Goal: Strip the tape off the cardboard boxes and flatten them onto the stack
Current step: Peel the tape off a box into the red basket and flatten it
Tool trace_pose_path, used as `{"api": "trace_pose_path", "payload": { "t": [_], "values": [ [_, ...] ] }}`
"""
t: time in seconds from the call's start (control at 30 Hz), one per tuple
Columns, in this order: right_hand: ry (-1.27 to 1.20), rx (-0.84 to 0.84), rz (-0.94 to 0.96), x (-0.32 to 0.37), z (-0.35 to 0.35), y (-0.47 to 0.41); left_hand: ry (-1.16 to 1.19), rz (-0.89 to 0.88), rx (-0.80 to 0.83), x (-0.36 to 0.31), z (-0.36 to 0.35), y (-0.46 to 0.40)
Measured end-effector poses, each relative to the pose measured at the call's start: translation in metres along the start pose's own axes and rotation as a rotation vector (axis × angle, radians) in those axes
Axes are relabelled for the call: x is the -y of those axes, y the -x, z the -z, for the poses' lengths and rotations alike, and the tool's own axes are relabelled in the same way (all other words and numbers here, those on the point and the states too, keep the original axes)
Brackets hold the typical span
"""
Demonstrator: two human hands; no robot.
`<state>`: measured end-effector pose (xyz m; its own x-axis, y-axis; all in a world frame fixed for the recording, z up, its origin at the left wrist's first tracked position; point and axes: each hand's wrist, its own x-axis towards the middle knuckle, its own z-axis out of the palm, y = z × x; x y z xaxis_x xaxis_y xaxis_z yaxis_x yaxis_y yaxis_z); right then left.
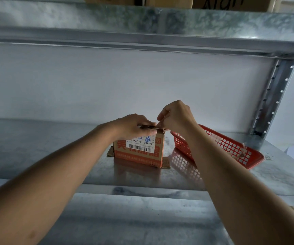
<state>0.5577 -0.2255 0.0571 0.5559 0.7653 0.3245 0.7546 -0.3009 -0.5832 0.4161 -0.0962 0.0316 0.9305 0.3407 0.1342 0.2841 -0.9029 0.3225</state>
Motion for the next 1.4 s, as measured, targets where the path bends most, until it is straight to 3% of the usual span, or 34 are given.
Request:
{"api": "trace_pose_path", "payload": {
  "t": [0.1, 0.27, 0.43, 0.6, 0.7, 0.8, 1.0, 1.07, 1.23, 1.4],
  "values": [
    [-0.076, 0.071, -0.1, -0.004, 0.007, -0.003, 0.058, -0.007, -0.107, 0.009, -0.009, 0.001],
    [-0.223, 0.096, -0.107, -0.022, 0.009, 0.0, 0.119, -0.178, -0.384, 0.009, -0.025, -0.002],
    [-0.245, 0.004, 0.064, -0.038, -0.004, 0.004, 0.305, -0.134, -0.329, 0.018, -0.022, 0.0],
    [-0.401, 0.094, 0.177, -0.043, -0.012, 0.012, 0.486, -0.09, -0.382, 0.022, -0.017, -0.004],
    [-0.368, 0.195, 0.247, -0.044, -0.011, 0.013, 0.424, -0.011, -0.398, 0.023, -0.017, -0.005],
    [-0.248, 0.176, 0.311, -0.043, -0.01, 0.011, 0.197, 0.089, -0.431, 0.014, -0.018, -0.005],
    [-0.079, 0.004, 0.337, -0.044, -0.023, 0.007, 0.036, 0.394, -0.265, 0.007, -0.016, 0.001],
    [-0.055, -0.054, 0.356, -0.041, -0.031, 0.007, 0.109, 0.425, -0.217, 0.01, -0.013, 0.0],
    [-0.008, -0.078, 0.407, -0.022, -0.036, 0.012, 0.53, 0.219, -0.125, 0.012, -0.022, 0.006],
    [0.055, 0.048, 0.425, -0.011, -0.026, 0.008, 0.741, 0.236, -0.028, 0.019, -0.033, 0.015]
  ]
}}
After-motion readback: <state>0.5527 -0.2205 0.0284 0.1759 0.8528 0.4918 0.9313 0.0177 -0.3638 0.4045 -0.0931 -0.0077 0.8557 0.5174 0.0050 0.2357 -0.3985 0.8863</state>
